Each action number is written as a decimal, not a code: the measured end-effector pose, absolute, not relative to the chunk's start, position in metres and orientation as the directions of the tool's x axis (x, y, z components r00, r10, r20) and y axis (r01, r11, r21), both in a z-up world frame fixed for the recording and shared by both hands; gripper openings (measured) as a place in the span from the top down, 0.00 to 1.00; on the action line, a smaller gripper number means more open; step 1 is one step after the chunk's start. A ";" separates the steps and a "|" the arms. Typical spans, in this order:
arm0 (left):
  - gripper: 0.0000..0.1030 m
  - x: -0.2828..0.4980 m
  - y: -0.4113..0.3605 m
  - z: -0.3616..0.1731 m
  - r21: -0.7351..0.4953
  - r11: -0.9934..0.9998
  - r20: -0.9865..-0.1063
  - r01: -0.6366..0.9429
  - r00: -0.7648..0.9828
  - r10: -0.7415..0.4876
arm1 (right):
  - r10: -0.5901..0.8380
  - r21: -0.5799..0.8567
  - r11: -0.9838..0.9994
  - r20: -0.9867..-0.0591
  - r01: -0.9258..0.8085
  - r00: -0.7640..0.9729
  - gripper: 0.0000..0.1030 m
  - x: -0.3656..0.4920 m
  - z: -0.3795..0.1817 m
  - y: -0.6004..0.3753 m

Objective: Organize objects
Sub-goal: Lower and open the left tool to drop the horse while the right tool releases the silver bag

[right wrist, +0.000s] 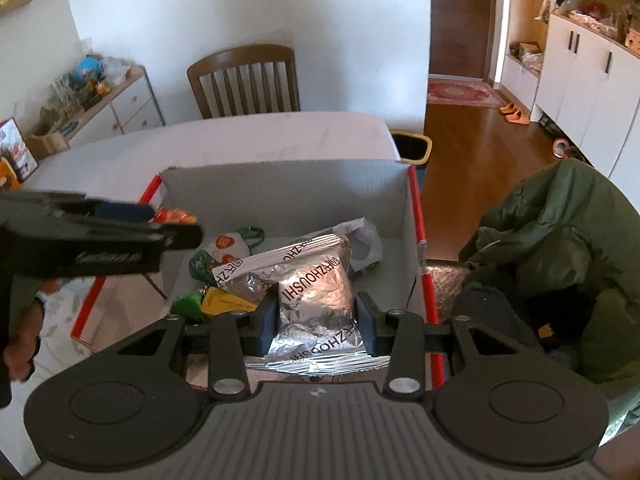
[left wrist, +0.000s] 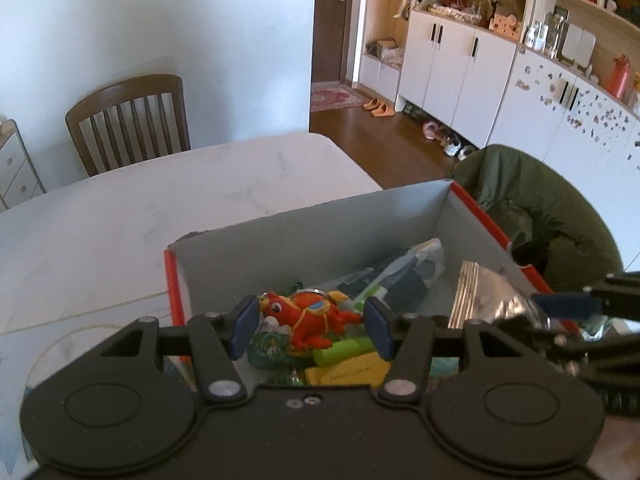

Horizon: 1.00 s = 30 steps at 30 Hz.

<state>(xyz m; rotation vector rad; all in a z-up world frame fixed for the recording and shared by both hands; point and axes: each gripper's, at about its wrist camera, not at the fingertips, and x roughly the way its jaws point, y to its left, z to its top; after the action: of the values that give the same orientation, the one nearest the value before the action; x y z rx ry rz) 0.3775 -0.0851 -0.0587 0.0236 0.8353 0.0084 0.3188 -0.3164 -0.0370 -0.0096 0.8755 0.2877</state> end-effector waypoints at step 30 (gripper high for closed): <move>0.46 0.429 -0.097 -0.110 0.039 0.997 -0.870 0.072 0.493 -0.001 | 0.220 0.027 0.943 -0.802 -0.333 0.556 0.60 0.341 -0.074 -0.294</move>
<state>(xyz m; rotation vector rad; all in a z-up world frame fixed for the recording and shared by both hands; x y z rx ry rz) 0.4287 -0.0967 -0.1098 0.0732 1.0543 -0.0444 0.3407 -0.2936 -0.0735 -0.1327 0.9258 0.3273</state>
